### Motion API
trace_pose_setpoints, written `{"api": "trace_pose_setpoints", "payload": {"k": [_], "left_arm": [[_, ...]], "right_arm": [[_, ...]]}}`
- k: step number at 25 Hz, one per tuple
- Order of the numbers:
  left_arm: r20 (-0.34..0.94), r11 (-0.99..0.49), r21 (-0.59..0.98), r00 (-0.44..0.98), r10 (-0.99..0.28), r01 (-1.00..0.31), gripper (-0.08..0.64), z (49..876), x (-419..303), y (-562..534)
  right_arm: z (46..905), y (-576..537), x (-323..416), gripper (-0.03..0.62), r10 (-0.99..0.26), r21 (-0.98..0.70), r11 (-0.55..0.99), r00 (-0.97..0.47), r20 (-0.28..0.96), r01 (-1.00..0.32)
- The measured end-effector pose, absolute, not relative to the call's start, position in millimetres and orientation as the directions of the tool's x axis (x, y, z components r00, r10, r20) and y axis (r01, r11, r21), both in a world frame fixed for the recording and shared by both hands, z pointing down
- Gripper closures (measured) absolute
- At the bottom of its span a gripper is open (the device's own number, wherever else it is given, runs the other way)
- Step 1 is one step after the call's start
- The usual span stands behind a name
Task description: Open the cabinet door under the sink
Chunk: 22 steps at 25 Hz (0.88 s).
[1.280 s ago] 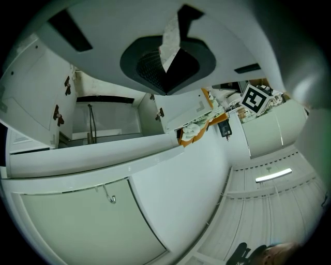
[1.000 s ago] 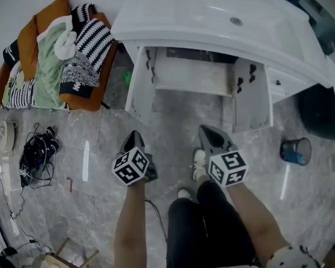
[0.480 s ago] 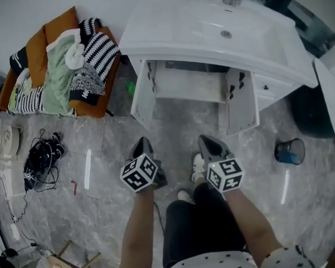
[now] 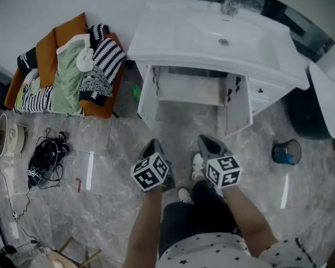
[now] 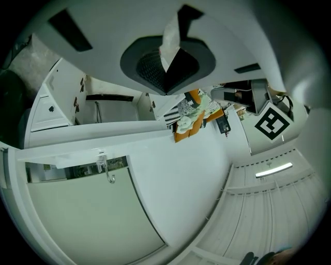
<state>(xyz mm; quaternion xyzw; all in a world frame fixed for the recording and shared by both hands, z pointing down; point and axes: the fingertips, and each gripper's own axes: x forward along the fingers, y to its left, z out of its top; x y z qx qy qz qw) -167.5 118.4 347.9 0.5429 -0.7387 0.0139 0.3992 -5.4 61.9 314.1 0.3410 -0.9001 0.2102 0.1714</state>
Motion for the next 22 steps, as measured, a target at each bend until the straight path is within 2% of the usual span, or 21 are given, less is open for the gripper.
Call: {"api": "trace_pose_setpoints", "payload": {"k": [10, 22], "left_arm": [[0.611, 0.342, 0.388, -0.040, -0.791, -0.856, 0.555, 306, -132, 143], [0.635, 0.298, 0.374, 0.008, -0.773, -0.878, 0.555, 292, -107, 174]], "right_arm": [[280, 89, -8, 0.583, -0.487, -0.266, 0.724, -0.745, 0.455, -0.636], [266, 121, 2, 0.583, -0.424, -0.285, 0.755, -0.771, 0.475, -0.591]]}}
